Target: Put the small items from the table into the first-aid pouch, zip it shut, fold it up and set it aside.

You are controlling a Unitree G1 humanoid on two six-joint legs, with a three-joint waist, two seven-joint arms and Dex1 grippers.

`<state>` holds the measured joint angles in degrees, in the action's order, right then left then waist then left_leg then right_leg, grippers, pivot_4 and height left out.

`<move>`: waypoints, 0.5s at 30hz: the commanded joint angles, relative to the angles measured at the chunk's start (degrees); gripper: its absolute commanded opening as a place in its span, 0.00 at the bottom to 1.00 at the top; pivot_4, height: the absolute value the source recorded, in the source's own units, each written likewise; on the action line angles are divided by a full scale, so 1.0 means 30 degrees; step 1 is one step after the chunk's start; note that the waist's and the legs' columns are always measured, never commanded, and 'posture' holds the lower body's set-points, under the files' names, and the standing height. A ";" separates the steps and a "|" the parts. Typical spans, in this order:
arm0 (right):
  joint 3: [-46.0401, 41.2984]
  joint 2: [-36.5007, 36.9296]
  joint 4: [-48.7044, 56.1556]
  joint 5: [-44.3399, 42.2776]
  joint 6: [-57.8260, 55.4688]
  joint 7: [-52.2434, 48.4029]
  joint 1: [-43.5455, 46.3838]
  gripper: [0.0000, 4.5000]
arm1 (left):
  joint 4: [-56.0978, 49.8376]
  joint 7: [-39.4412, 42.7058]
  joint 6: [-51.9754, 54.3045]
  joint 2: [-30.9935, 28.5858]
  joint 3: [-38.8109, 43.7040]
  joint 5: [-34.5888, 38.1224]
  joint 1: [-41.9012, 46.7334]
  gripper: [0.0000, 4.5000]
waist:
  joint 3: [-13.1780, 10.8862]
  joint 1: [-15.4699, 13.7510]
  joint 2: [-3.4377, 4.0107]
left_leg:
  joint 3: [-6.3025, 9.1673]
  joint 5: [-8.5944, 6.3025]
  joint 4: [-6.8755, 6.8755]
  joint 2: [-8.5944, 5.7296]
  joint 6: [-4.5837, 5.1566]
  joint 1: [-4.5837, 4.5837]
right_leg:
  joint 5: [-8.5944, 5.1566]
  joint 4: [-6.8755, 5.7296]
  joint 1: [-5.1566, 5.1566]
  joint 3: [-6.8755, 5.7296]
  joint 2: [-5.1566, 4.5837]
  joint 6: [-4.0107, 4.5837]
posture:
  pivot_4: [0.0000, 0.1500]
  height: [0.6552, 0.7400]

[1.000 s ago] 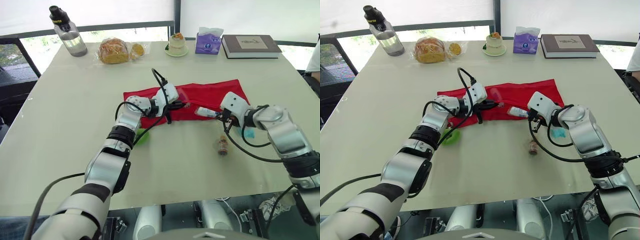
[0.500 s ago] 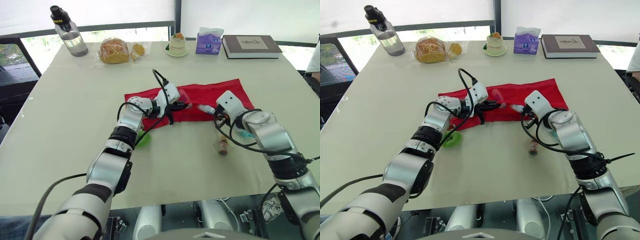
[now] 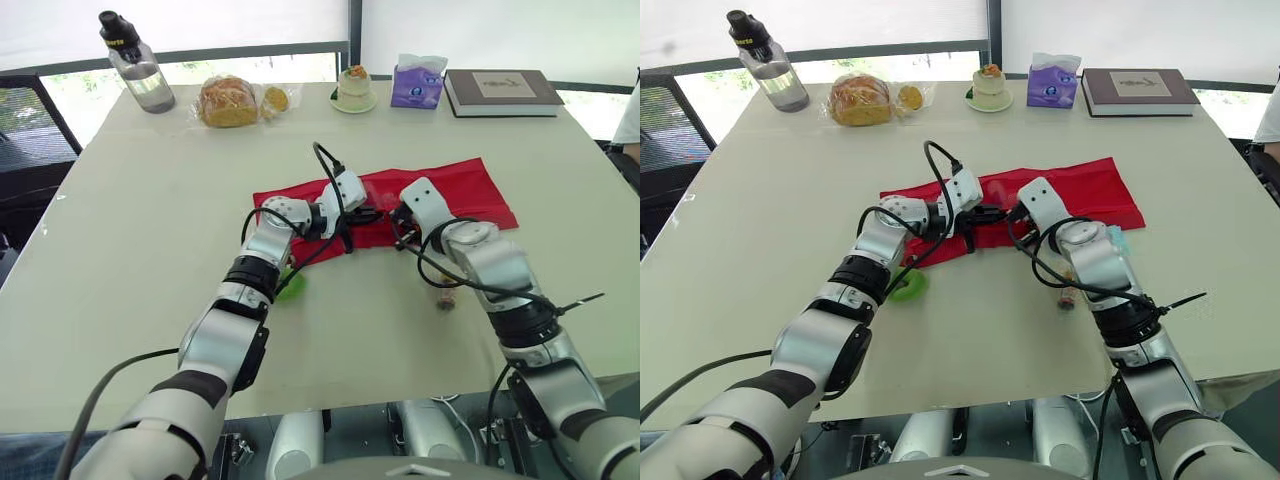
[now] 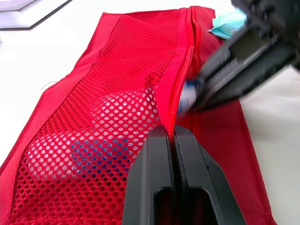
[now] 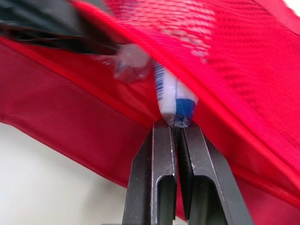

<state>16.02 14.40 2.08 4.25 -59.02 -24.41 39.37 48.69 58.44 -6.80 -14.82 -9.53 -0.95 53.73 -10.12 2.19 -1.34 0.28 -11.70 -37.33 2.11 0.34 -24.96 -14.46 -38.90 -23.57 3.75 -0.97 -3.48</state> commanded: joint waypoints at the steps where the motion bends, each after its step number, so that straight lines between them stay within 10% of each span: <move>1: 0.0457 -0.0329 -0.0180 -0.0001 0.1135 0.0023 0.0891 0.03 | -0.0665 0.0067 -0.0483 0.0078 -0.0009 0.0122 0.0066 0.00 | 0.0000 0.0031 0.0000 | -0.0002 0.0000 0.0000 0.0000 0.0000 0.0001 | 0.0000 0.0000 0.0000 0.0001 0.0000 0.0000 | 1.00 1.00; 15: -0.1044 -0.2783 -0.5296 0.0031 0.5251 0.2640 0.2810 0.03 | -0.0749 0.0726 -0.0800 0.0080 -0.0373 -0.0005 -0.0203 0.00 | -0.0001 0.0056 0.0002 | 0.0003 0.0000 0.0019 0.0004 0.0000 0.0001 | 0.0000 0.0003 -0.0004 -0.0003 0.0002 0.0002 | 1.00 1.00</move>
<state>14.54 6.70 -15.33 4.47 -45.79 -17.78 45.94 48.66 59.25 -8.12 -15.09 -9.69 -1.06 53.56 -10.12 2.36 -1.34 0.30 -11.70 -37.28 2.12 0.34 -24.95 -14.46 -38.90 -23.58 3.73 -0.97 -3.48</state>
